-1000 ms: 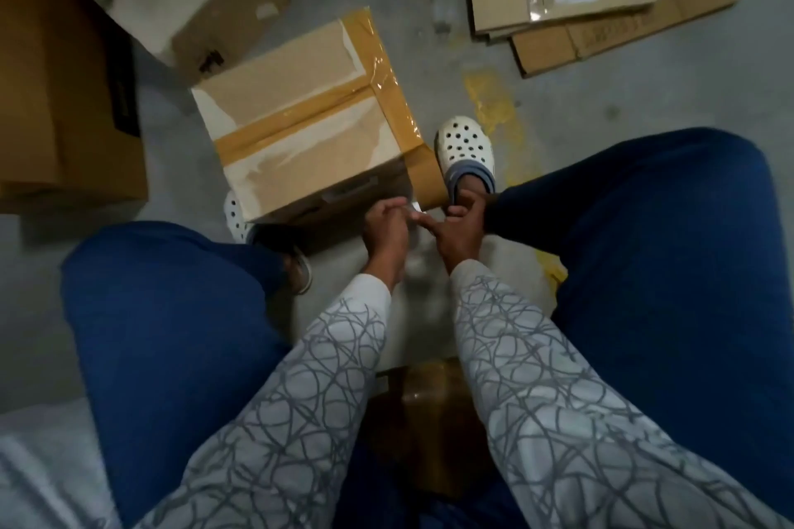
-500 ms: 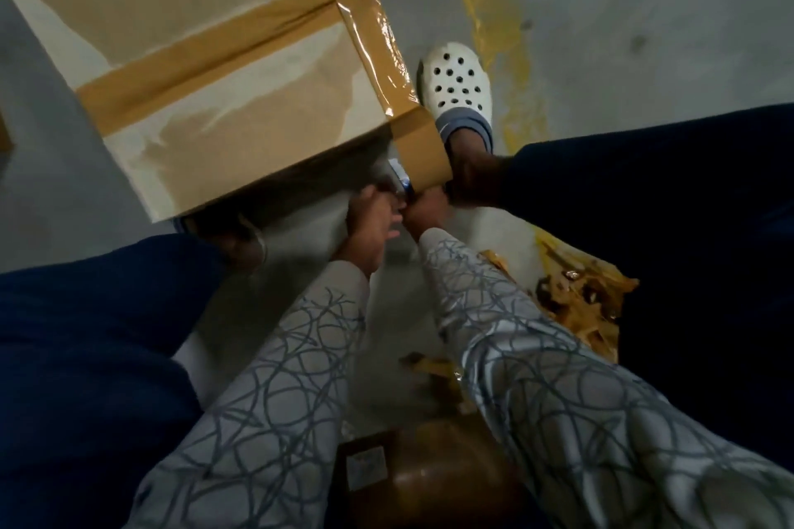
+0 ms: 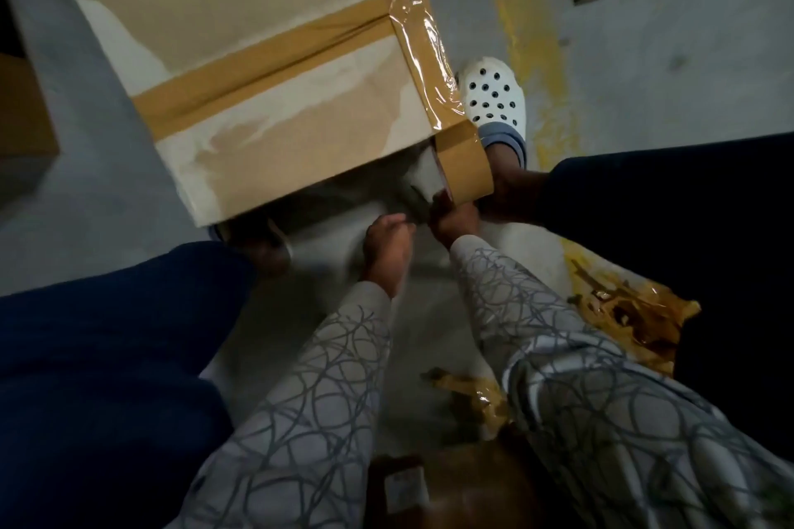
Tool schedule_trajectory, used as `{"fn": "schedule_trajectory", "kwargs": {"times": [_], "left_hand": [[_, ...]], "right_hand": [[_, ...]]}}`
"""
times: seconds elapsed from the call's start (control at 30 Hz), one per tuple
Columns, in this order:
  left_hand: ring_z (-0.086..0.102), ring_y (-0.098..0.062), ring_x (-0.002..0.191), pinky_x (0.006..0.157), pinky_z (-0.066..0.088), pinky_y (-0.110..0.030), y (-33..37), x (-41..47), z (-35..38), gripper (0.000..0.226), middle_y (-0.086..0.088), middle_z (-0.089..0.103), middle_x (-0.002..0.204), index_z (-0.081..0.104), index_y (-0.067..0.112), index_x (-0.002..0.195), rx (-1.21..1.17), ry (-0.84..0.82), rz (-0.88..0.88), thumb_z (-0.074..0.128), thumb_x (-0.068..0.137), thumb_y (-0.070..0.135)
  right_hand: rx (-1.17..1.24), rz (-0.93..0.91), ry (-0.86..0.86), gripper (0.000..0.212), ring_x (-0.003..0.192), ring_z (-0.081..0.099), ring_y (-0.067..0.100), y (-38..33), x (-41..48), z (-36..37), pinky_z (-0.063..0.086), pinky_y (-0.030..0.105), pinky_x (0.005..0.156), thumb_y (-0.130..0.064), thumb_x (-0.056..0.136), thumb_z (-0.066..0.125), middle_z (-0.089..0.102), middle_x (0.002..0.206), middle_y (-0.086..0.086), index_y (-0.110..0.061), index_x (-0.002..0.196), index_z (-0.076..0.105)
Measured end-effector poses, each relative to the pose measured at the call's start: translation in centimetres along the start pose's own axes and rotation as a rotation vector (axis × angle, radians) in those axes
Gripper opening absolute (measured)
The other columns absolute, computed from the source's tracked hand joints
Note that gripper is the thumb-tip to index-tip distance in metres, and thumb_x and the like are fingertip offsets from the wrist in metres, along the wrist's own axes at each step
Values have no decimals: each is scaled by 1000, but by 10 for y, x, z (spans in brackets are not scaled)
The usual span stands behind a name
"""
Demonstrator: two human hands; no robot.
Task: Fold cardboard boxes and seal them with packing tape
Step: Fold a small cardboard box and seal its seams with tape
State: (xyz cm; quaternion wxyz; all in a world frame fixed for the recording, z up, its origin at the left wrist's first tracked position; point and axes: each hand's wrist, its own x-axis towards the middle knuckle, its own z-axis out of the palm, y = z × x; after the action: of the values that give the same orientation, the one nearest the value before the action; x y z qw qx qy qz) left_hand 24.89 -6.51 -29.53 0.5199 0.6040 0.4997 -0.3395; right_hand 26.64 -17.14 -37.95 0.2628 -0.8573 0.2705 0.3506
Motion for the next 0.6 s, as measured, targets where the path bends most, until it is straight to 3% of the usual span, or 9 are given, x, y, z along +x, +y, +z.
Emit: {"fn": "schedule_trajectory", "kwargs": {"times": [0.07,0.13,0.2,0.3,0.47,0.6], "left_hand": [[67,-33,105,93,56,-42,6,-12,-9,28,-11,72,117,70,24,108,34,31,60,64,81,25],[66,-33,104,93,56,-40,16,-25,-19,23,-11,72,117,72,24,111,29,84,132,61,91,17],[67,-31,102,90,56,-38,36,-40,-24,21,-9,73,111,75,23,105,-29,122,198,61,91,15],[63,-16,76,64,49,-26,59,-72,-24,18,-7,72,93,75,10,104,-228,-1,257,62,92,15],[55,-14,82,69,40,-27,73,-119,-6,22,-4,61,96,65,15,110,-206,-225,372,60,99,34],[48,-11,71,52,41,-12,62,-131,1,31,-6,56,93,63,5,125,-19,-215,441,63,100,23]], "right_hand": [[-145,-24,-111,35,119,60,38,-7,-20,-11,47,37,96,-27,97,59,64,128,20,-6,123,67],[-258,-68,-210,37,121,59,36,-14,-50,-26,47,36,96,-32,98,58,63,131,16,-8,125,64],[-277,-71,-199,39,120,59,35,-20,-86,-47,48,37,95,-33,97,62,61,132,17,-7,127,60],[-308,17,-133,38,121,59,31,-13,-128,-87,49,38,93,-28,97,65,60,132,12,-11,130,59],[-146,174,65,41,123,58,34,0,-172,-154,46,41,94,-31,96,62,60,134,12,-14,133,60],[62,18,288,41,113,63,38,-8,-197,-182,51,41,89,-46,98,57,66,124,17,-13,122,63]]}}
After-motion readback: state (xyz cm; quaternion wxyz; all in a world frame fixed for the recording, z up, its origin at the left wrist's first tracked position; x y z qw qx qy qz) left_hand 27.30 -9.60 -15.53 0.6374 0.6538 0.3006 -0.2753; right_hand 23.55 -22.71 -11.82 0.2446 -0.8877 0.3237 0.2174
